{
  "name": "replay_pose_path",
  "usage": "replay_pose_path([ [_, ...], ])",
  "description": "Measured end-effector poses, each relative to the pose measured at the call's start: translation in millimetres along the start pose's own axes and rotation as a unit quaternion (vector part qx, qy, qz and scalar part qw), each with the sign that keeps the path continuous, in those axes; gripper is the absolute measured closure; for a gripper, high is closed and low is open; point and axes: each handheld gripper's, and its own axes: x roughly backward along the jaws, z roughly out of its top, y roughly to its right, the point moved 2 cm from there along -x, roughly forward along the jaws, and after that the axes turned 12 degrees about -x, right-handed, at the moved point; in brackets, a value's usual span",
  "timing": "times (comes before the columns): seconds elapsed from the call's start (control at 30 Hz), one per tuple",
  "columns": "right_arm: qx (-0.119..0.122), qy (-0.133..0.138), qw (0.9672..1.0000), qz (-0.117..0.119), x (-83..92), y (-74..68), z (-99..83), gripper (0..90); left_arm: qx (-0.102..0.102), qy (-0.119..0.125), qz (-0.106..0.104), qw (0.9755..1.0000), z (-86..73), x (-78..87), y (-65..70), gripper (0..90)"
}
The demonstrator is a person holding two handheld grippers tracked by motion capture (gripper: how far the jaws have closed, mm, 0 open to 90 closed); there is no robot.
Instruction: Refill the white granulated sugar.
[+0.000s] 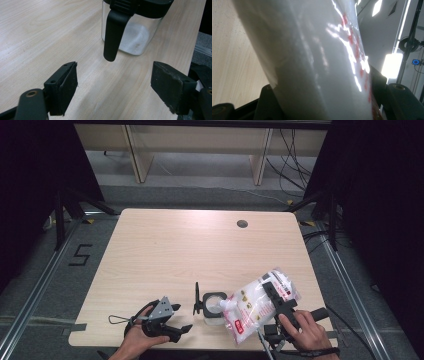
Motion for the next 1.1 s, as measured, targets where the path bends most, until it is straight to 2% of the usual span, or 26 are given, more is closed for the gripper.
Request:
replay_pose_path([
  [0.07, 0.008, 0.005, 0.9999, -0.007, 0.3, 1.7, 1.1, 43.0, 0.002, -0.001, 0.002, 1.0000, 0.9, 0.4, -0.1, 20.9],
  [0.17, -0.006, -0.008, 1.0000, 0.002, 1.7, -0.5, 0.4, 43.0, -0.003, -0.001, 0.005, 1.0000, -0.1, -0.2, -0.2, 20.9],
  [0.2, -0.008, -0.010, 0.9999, 0.001, 1.9, -0.8, 0.3, 43.0, -0.016, -0.002, 0.002, 0.9999, 0.0, 0.5, -1.6, 20.9],
  [0.23, -0.005, -0.008, 1.0000, 0.002, 1.6, -0.4, 0.5, 43.0, 0.003, 0.003, 0.003, 1.0000, 0.1, -0.3, 0.6, 20.9],
  [0.3, -0.008, -0.008, 0.9999, 0.002, 1.9, -0.7, 0.4, 43.0, -0.001, -0.009, -0.002, 1.0000, 1.0, 1.8, -1.6, 20.9],
  [0.43, -0.004, -0.010, 0.9999, 0.003, 1.6, -0.6, 0.5, 43.0, 0.002, 0.002, 0.003, 1.0000, 0.1, 0.4, 0.2, 21.0],
  [0.47, -0.004, -0.008, 1.0000, 0.002, 1.5, -0.4, 0.5, 43.1, -0.012, 0.000, 0.000, 0.9999, 0.7, 1.2, -1.9, 20.9],
  [0.53, -0.008, -0.009, 0.9999, 0.002, 2.1, -0.7, 0.5, 43.0, -0.015, -0.005, -0.001, 0.9999, 0.8, 1.7, -2.8, 20.9],
  [0.57, -0.007, -0.008, 0.9999, 0.002, 2.0, -0.5, 0.6, 43.0, -0.017, 0.000, 0.004, 0.9998, 0.3, 0.8, -2.3, 20.9],
  [0.6, -0.013, -0.010, 0.9999, 0.004, 2.0, -1.6, 0.3, 43.1, 0.002, 0.001, 0.004, 1.0000, 0.1, 0.6, 0.3, 20.9],
  [0.63, -0.010, -0.007, 0.9999, 0.003, 1.7, -0.9, 0.6, 43.1, 0.002, 0.002, 0.002, 1.0000, 0.2, 0.6, 0.3, 20.9],
  [0.67, 0.001, -0.002, 1.0000, 0.001, 1.4, 0.8, 1.4, 43.1, -0.012, -0.003, -0.002, 0.9999, 1.3, 1.7, -2.3, 20.9],
  [0.73, -0.001, 0.001, 1.0000, -0.001, 1.3, 0.5, 1.4, 43.1, -0.012, -0.006, -0.003, 0.9999, 0.9, 1.5, -2.3, 21.0],
  [0.77, 0.002, 0.001, 1.0000, -0.002, 1.1, 0.7, 1.5, 43.1, 0.000, 0.000, 0.004, 1.0000, 0.2, 0.3, -0.2, 21.0],
  [0.83, 0.001, 0.001, 1.0000, -0.002, 1.1, 0.8, 1.4, 43.1, 0.002, 0.003, 0.003, 1.0000, 0.3, 0.3, 0.5, 20.9],
  [0.9, -0.012, -0.007, 0.9999, 0.000, 2.5, -1.0, 0.5, 43.1, -0.015, -0.007, -0.001, 0.9999, 1.4, 2.1, -3.0, 20.9],
  [0.97, -0.004, -0.010, 0.9999, 0.003, 2.7, 0.8, 0.8, 43.1, -0.018, -0.003, 0.000, 0.9998, 0.6, 1.4, -2.8, 20.9],
  [1.0, -0.014, -0.010, 0.9998, 0.003, 2.6, -0.7, 0.1, 43.1, 0.000, 0.002, 0.002, 1.0000, 0.3, 0.6, 0.0, 20.9],
  [1.03, -0.019, -0.009, 0.9998, 0.000, 2.6, -1.2, -0.2, 43.1, 0.001, 0.000, -0.002, 1.0000, 0.4, 1.3, -0.2, 20.9],
  [1.07, -0.008, -0.002, 1.0000, 0.000, 2.0, 0.6, 0.6, 43.1, -0.013, 0.001, -0.001, 0.9999, 1.0, 1.7, -2.4, 21.0],
  [1.1, -0.008, -0.002, 1.0000, 0.000, 2.0, 0.6, 0.6, 43.1, -0.012, -0.003, 0.002, 0.9999, 1.7, 2.3, -2.5, 21.0],
])
